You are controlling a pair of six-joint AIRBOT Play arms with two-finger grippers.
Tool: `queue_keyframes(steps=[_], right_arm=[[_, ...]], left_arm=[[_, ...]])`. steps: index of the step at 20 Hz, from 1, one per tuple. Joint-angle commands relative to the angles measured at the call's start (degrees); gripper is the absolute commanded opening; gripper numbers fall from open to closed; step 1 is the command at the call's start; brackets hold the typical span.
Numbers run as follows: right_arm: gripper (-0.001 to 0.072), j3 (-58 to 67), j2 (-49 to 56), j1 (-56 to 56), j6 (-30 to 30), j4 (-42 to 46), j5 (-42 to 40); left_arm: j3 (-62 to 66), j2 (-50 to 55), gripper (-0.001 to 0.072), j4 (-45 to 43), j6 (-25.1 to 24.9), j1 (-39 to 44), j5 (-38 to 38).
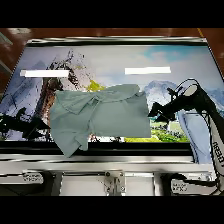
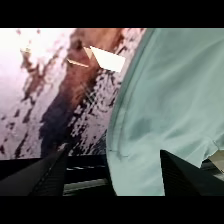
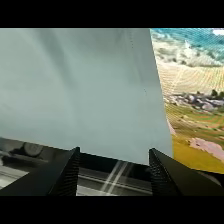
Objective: Fold the shirts.
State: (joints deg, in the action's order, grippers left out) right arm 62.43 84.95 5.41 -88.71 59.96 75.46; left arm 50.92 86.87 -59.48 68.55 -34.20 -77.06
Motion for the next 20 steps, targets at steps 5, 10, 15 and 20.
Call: queue_keyframes(steps=[5,10,15,20], right_arm=[[0.0584,-0.4,-0.1,0.1,-0.2,-1.6,-1.0],[0.0633,-4.0,-0.1,0.5,1.8,-1.0,2.0],[0.0633,-15.6,-0.1,2.6,6.3,-6.7,0.7],[0.0633,-16.6,-0.1,2.7,3.6,-5.5,-3.4]], left_arm=[[-1.4,3.2,0.0484,4.2,2.0,6.6,5.0],[-1.4,2.3,0.0042,7.1,-3.3,7.0,1.9],[-1.4,-2.3,0.0042,7.0,-8.3,7.0,1.3],[-0.9,-5.4,0.0043,7.1,-9.4,7.0,1.5]])
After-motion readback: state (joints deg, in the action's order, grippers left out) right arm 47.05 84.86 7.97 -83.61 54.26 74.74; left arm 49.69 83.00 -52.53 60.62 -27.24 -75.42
